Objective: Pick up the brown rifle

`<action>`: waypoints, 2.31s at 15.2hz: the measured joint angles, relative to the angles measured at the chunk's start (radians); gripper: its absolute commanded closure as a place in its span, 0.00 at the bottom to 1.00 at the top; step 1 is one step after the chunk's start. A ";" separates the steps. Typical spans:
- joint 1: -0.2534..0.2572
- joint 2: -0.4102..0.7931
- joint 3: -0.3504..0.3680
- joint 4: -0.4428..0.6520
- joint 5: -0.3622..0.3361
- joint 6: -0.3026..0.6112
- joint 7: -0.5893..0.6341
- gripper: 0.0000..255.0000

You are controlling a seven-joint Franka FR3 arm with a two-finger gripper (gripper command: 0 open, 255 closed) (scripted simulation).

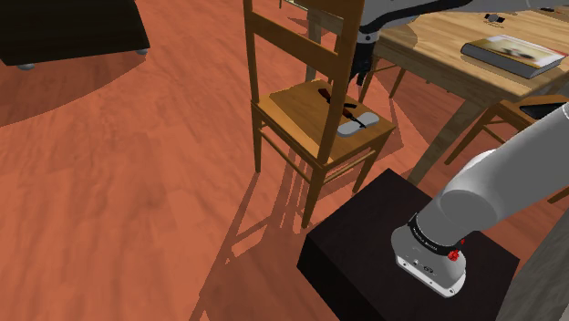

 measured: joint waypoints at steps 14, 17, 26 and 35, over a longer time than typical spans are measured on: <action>-0.056 0.441 -0.053 0.261 0.139 0.130 -0.162 0.00; -0.058 0.459 -0.051 0.249 0.144 0.162 -0.169 0.00; -0.061 0.473 -0.052 0.243 0.148 0.180 -0.170 1.00; -0.057 0.447 -0.052 0.272 0.139 0.117 -0.165 1.00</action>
